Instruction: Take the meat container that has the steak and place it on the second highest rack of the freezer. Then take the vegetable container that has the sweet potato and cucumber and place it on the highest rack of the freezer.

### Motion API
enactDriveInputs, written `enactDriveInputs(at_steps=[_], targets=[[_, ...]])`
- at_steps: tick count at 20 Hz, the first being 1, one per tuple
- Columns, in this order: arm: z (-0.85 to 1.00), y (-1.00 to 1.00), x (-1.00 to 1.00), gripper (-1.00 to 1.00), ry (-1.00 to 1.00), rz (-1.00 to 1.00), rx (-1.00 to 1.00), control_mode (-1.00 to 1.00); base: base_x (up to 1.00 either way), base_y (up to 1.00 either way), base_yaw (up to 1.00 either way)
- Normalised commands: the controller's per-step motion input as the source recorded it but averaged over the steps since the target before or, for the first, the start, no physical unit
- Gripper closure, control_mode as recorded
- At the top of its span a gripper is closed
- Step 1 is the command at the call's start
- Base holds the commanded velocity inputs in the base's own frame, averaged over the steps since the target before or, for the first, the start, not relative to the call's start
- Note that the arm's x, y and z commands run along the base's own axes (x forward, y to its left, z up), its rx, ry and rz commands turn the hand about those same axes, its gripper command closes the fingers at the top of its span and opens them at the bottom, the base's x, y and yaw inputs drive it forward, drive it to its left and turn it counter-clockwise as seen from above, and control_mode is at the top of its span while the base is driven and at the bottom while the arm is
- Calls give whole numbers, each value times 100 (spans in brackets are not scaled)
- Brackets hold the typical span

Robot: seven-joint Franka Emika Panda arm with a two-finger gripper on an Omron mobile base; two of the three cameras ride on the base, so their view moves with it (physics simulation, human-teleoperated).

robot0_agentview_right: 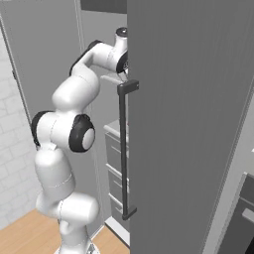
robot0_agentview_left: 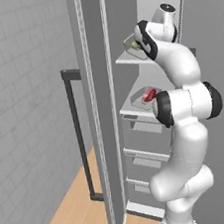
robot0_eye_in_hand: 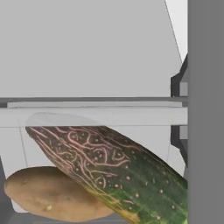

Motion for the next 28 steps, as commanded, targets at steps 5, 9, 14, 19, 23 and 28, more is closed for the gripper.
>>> enactDriveInputs(at_steps=[5,9,14,19,23,28], targets=[[-26,-6,83,100,6,0,0,-100,0,0,0],[-16,-15,62,100,0,0,0,-100,0,0,0],[-46,-2,0,-100,-4,0,-5,-100,0,0,0],[-38,26,-12,-100,-22,3,-9,-100,0,0,0],[-2,33,-56,-100,-27,7,-9,-100,0,0,0],[-7,34,-82,-100,-20,5,-9,-100,0,0,0]])
